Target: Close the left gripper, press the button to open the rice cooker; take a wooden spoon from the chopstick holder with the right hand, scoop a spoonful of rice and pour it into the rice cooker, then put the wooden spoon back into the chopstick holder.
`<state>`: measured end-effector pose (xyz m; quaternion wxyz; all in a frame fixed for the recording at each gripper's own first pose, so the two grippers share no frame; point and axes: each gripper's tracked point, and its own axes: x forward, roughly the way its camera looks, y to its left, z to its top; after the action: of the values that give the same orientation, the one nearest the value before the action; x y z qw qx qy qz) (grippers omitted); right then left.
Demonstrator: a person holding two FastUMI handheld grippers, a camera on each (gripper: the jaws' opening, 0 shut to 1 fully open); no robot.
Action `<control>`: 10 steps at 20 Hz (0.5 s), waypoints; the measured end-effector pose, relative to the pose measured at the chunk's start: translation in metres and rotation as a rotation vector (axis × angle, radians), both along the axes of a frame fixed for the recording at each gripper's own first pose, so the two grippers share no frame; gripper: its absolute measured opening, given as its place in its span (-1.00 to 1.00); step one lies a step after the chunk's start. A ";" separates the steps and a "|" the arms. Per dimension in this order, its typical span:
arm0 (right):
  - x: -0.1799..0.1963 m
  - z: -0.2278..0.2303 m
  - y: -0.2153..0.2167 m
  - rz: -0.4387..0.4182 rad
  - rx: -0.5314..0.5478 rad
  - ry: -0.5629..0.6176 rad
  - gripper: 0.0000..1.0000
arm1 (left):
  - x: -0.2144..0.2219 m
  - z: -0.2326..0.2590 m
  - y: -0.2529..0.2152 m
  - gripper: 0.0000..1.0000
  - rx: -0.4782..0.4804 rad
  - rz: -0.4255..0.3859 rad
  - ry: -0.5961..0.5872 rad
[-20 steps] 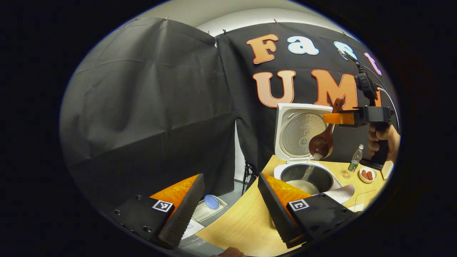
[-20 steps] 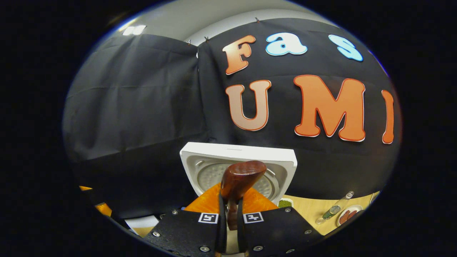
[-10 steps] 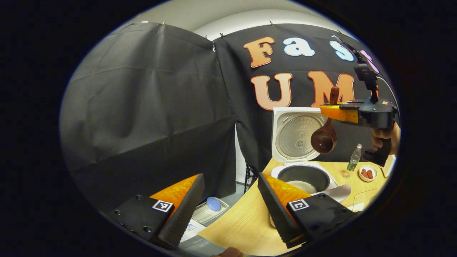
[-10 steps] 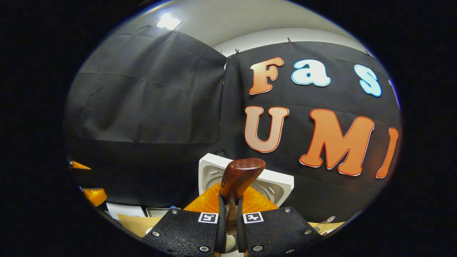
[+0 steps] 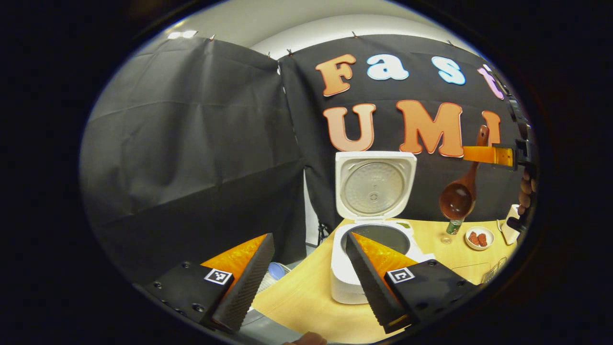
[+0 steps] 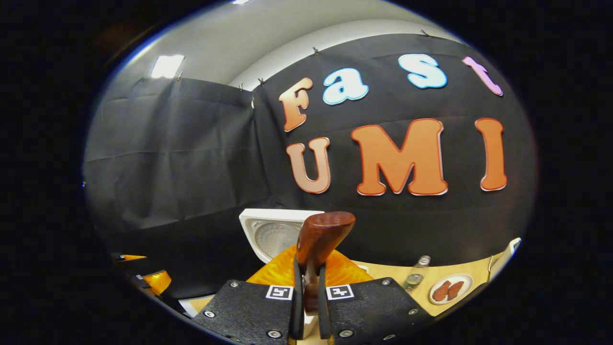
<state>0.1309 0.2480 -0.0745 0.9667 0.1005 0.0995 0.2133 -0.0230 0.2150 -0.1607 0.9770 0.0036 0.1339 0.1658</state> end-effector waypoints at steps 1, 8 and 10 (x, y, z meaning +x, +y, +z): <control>-0.006 -0.007 -0.022 -0.028 -0.004 0.017 -0.77 | 0.003 0.002 -0.012 0.94 -0.004 -0.019 -0.002; -0.055 -0.068 -0.175 -0.263 -0.054 0.150 -0.77 | 0.027 0.020 -0.079 0.94 -0.044 -0.118 -0.015; -0.069 -0.085 -0.215 -0.339 -0.031 0.201 -0.78 | 0.034 0.022 -0.096 1.00 -0.025 -0.136 -0.010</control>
<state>0.0619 0.0334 -0.1596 0.9754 0.1215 0.1805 0.0349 0.0110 0.1194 -0.1388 0.9867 -0.0003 0.1303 0.0972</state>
